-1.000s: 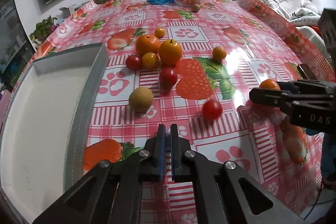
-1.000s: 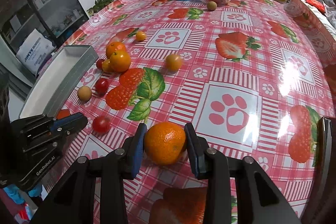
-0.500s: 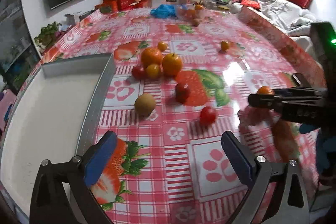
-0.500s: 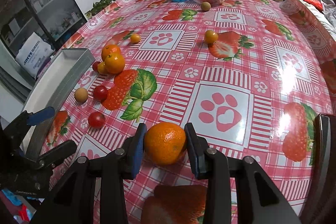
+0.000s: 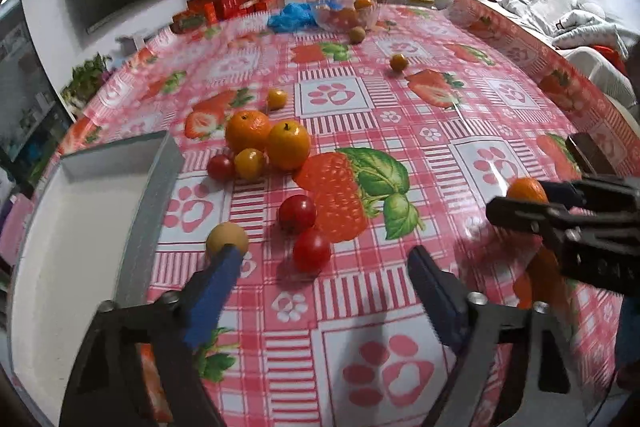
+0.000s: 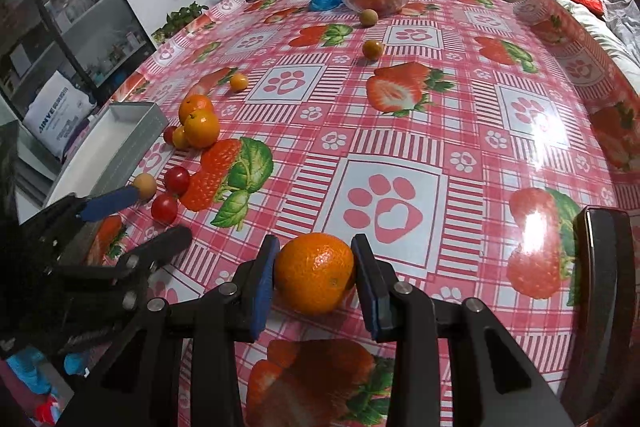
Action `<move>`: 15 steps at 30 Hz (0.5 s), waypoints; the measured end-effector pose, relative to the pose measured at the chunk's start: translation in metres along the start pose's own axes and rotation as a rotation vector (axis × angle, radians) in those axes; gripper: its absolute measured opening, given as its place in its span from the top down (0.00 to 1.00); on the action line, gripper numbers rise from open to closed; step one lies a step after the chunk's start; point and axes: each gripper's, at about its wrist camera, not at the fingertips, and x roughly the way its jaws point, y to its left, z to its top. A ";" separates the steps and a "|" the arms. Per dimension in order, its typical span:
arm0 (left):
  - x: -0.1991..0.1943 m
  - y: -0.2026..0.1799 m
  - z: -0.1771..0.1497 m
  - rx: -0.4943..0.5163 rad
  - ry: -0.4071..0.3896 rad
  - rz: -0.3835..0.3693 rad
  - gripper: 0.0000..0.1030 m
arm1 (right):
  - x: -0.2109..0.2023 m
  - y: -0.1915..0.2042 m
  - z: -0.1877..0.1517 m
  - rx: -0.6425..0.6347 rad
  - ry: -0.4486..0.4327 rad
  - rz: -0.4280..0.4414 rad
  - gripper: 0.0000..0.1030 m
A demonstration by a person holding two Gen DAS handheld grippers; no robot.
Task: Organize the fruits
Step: 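Grasp a red cherry tomato with the left gripper while the right gripper holds the tangerine, then carry the tomato into the white tray and open the left gripper while the right holds the tangerine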
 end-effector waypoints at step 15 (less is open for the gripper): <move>-0.005 0.009 -0.002 -0.080 0.019 -0.091 0.78 | -0.003 0.011 0.005 -0.025 0.001 0.002 0.61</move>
